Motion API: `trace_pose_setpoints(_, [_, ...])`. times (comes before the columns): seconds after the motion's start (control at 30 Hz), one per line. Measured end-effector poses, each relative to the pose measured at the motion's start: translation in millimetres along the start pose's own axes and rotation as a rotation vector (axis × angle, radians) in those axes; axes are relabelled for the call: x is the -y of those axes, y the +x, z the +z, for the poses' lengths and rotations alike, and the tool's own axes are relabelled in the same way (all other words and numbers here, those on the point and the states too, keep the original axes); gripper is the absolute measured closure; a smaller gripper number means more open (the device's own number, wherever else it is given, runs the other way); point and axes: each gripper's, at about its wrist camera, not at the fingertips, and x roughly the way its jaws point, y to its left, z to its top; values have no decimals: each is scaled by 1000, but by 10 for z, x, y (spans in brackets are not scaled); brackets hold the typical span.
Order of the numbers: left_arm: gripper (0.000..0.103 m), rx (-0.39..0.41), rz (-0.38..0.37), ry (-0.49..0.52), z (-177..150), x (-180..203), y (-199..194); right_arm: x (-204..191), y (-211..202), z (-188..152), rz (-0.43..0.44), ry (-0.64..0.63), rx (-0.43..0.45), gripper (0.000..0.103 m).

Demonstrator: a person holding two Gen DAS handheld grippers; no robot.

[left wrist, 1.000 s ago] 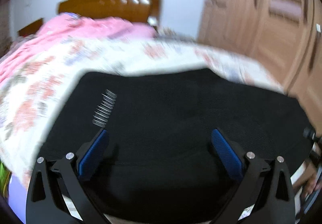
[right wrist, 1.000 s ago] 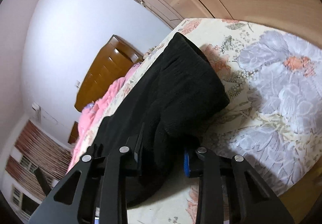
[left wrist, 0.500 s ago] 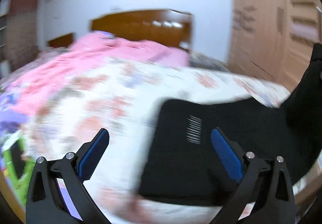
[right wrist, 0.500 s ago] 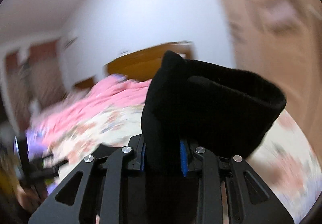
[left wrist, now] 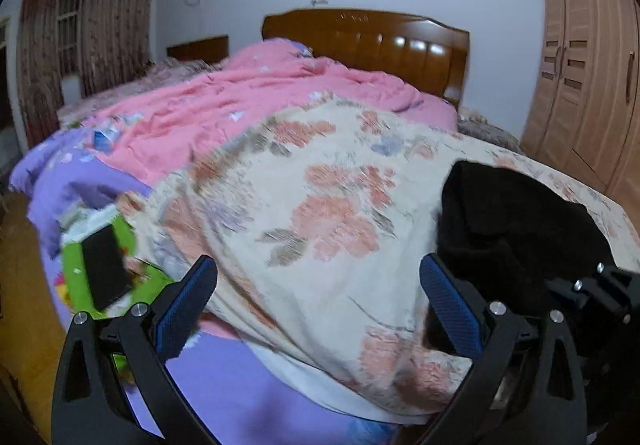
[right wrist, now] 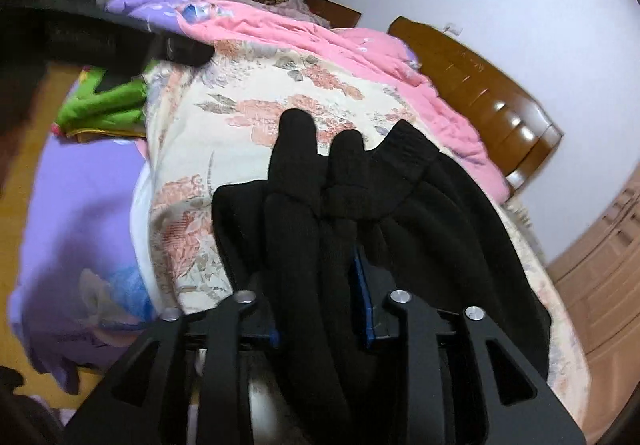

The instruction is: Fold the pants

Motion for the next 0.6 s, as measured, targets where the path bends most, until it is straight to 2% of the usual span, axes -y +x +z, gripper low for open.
trace_pose_setpoints(0.03, [2,-9,-20,2,-19,38,29,-2,-56,-13,26,-1,6,20])
trace_pose_setpoints(0.07, [2,-16,-36,16,-19,119,46,3,-155,-44,63,4,36,8])
trace_pose_setpoints(0.2, [2,3,-68,111,-18,408,-12,232,-735,-220,137,133,170,8])
trace_pose_setpoints(0.27, [2,8,-90,145,27,532,-46,409,-939,-322,135,214,210,8])
trace_pose_setpoints(0.3, [2,8,-117,142,60,560,-49,565,-1018,-415,108,272,223,8])
trace_pose_setpoints(0.4, [2,-29,-298,104,245,669,-19,951,-1017,-677,44,416,192,8])
trace_pose_setpoints(0.43, [2,-63,-375,91,311,733,38,1042,-1029,-775,30,459,175,8])
trace_pose_setpoints(0.5, [2,-132,-476,81,397,871,229,1173,-913,-903,31,531,150,8])
trace_pose_setpoints(0.53, [2,-153,-472,83,405,923,301,1206,-845,-965,39,557,135,8])
trace_pose_setpoints(0.6, [7,-237,-418,121,403,1073,542,1173,-794,-1073,57,572,118,8])
